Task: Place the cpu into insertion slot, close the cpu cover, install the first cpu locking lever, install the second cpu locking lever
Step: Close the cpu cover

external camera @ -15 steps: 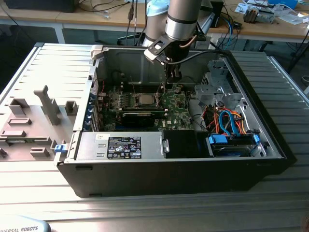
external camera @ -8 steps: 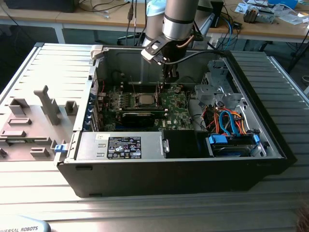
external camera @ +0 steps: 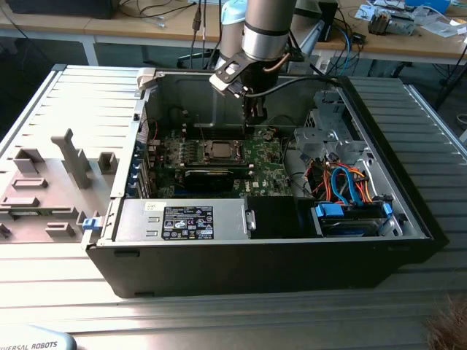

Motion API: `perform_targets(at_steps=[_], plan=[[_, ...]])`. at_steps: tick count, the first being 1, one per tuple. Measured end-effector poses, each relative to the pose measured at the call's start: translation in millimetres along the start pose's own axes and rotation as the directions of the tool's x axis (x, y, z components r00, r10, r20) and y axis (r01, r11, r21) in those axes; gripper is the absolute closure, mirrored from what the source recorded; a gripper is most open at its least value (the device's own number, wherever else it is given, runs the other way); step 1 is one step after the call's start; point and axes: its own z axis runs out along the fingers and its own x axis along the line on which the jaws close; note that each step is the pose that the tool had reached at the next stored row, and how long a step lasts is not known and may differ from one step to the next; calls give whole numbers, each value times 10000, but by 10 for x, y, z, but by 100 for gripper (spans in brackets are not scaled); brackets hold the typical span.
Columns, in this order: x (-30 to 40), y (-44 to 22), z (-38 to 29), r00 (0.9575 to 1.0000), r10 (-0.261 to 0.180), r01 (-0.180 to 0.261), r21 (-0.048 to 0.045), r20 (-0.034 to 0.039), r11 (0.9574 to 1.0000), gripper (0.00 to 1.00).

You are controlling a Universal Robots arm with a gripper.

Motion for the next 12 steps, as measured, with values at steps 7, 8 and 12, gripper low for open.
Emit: perform_targets(at_steps=[7, 8, 12], plan=[[6, -72, 13, 10000, 0, 0, 0, 0, 10000, 89], [6, -80, 14, 10000, 0, 0, 0, 0, 10000, 89], [10, -123, 21, 10000, 1, -1, 0, 0, 10000, 89]])
